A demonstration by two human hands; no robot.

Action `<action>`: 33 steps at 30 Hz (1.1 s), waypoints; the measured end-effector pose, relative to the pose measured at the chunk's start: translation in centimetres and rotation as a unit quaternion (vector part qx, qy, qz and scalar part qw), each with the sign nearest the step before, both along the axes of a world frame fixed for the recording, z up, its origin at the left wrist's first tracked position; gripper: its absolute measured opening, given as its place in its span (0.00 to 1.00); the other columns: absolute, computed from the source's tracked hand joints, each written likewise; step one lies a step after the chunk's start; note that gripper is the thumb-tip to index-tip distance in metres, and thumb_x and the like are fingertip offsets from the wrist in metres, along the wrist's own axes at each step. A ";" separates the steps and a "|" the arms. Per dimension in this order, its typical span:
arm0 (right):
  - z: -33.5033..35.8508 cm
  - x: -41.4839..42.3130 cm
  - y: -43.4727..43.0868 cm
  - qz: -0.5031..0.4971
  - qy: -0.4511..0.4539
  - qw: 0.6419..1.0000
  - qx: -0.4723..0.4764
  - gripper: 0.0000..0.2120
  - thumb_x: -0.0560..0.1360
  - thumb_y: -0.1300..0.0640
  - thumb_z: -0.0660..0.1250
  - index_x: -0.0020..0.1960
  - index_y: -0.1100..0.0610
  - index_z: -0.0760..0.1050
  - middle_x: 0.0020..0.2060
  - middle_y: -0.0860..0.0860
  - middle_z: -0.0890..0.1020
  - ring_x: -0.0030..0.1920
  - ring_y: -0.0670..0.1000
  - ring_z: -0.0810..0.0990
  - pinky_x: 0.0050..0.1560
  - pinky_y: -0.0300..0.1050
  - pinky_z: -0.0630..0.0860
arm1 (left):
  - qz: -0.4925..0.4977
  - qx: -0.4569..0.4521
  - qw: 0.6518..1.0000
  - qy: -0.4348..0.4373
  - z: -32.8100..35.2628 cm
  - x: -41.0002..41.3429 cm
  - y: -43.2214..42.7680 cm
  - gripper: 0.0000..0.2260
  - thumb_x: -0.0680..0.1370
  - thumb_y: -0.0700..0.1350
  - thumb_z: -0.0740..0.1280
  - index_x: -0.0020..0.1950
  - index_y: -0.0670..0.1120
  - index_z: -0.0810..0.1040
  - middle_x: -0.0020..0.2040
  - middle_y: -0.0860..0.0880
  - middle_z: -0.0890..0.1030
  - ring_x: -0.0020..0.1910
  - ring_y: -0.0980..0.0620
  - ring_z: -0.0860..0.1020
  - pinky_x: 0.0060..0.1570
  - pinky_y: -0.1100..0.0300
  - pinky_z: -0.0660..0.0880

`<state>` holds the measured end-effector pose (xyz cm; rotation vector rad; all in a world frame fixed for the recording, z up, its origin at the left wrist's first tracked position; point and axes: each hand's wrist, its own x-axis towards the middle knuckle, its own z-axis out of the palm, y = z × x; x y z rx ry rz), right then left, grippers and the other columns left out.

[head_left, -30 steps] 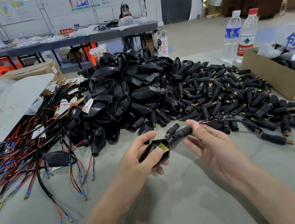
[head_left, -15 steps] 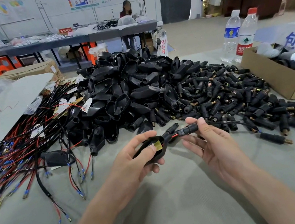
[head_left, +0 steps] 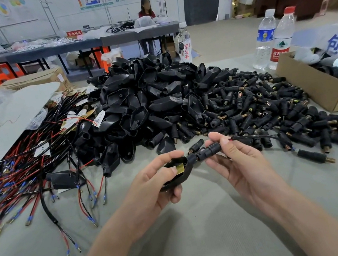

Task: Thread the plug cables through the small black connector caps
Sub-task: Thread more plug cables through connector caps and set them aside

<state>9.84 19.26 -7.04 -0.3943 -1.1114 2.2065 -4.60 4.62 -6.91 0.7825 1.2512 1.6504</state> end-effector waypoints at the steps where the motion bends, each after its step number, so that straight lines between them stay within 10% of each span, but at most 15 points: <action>1: 0.0 0.0 0.0 0.003 0.005 1.000 -0.001 0.12 0.75 0.54 0.69 0.55 0.56 0.85 0.51 0.55 0.86 0.48 0.51 0.86 0.49 0.40 0.82 | -0.001 0.000 1.000 -0.009 0.0 -0.1 0.0 0.15 0.74 0.41 0.65 0.57 0.50 0.84 0.48 0.37 0.79 0.29 0.52 0.73 0.30 0.61 0.71; 33: 1.0 0.3 -1.2 -0.031 0.007 0.996 0.085 0.14 0.67 0.49 0.74 0.48 0.55 0.87 0.49 0.51 0.85 0.50 0.51 0.85 0.48 0.42 0.82 | -0.139 -0.051 0.980 -0.135 -0.3 -1.3 -0.2 0.18 0.73 0.45 0.65 0.61 0.41 0.79 0.47 0.39 0.81 0.23 0.58 0.66 0.23 0.66 0.67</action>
